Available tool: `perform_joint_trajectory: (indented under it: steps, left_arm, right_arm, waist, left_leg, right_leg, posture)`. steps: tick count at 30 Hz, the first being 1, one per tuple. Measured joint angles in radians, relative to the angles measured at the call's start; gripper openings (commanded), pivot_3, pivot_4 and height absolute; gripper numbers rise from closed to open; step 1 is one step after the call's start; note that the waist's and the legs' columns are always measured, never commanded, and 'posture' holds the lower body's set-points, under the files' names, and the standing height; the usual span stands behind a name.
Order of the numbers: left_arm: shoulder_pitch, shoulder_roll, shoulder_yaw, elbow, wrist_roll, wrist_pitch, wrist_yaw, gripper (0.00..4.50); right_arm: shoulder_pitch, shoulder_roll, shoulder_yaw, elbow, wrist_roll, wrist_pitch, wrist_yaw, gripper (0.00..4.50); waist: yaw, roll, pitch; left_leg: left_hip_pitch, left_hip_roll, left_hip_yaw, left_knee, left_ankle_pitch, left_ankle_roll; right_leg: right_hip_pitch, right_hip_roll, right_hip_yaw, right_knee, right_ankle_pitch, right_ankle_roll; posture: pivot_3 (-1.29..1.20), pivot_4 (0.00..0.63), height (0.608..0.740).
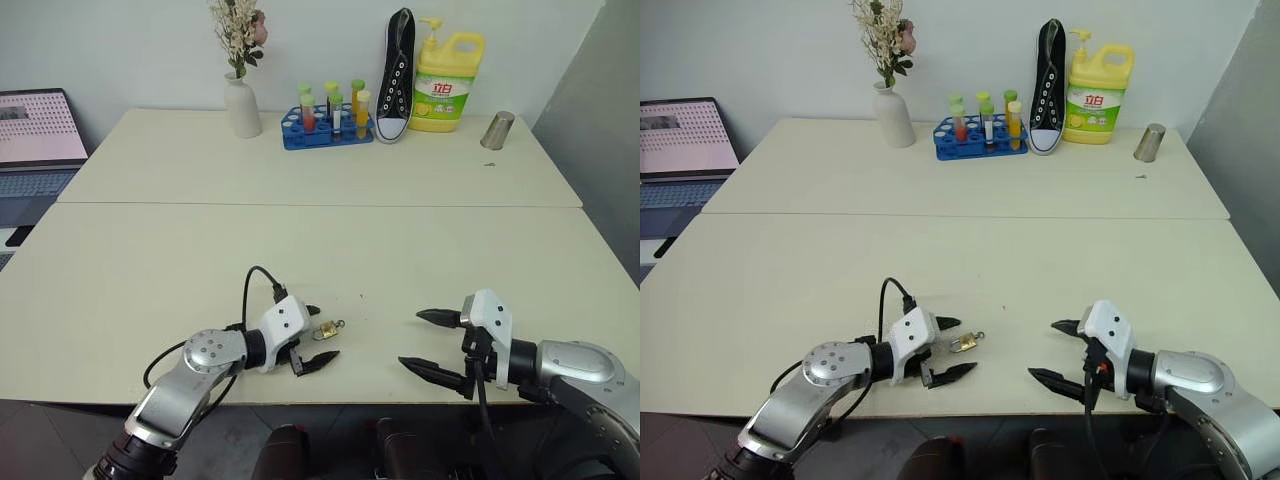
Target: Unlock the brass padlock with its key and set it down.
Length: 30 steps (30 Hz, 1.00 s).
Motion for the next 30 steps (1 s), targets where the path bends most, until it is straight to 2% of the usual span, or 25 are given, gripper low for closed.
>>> perform_joint_trajectory:
  steps: [5,8,17,22,30]
  left_arm:
    - [-0.004,-0.014,-0.001,0.006,0.011,0.002,0.008,4.5]
    - [-0.005,-0.018,-0.002,0.007,0.01,0.005,0.005,3.95]
    - [-0.022,-0.016,-0.002,0.012,0.007,0.029,-0.021,1.01]
    - [-0.024,-0.019,-0.001,0.02,0.005,0.015,-0.03,0.96]
    - [-0.04,-0.087,0.028,0.041,-0.03,-0.257,-0.058,0.96]
  right_arm:
    - [0.0,-0.005,-0.001,-0.006,0.008,0.006,-0.01,4.49]
    - [-0.001,-0.007,-0.001,-0.006,0.009,0.013,-0.016,4.5]
    - [-0.007,-0.007,-0.001,-0.009,0.018,0.022,-0.02,4.5]
    - [-0.009,-0.007,-0.001,-0.009,0.018,0.022,-0.024,4.5]
    - [-0.043,0.017,-0.001,-0.007,0.019,0.019,-0.042,4.5]
  waist:
    - [0.0,0.0,0.0]
    - [0.0,0.0,0.0]
    - [0.0,0.0,0.0]
    - [0.0,0.0,0.0]
    - [0.001,0.0,0.0]
  left_leg:
    - [0.0,0.0,0.0,0.0,0.0,0.0]
    - [0.0,0.0,0.0,0.0,0.0,0.0]
    - [0.0,0.0,0.0,0.0,0.0,0.0]
    - [0.0,0.0,0.0,0.0,0.0,0.0]
    - [0.0,0.0,0.0,0.0,0.0,0.0]
  right_leg:
    - [0.0,0.0,0.0,0.0,0.0,0.0]
    - [0.0,0.0,0.0,0.0,0.0,0.0]
    - [0.0,0.0,0.0,0.0,0.0,0.0]
    - [0.0,0.0,0.0,0.0,0.0,0.0]
    - [0.0,0.0,0.0,0.0,0.0,0.0]
  posture:
    - [0.0,0.15,0.74]
    - [0.0,0.15,0.74]
    - [0.0,0.15,0.74]
    - [0.0,0.15,0.74]
    - [0.0,0.15,0.74]
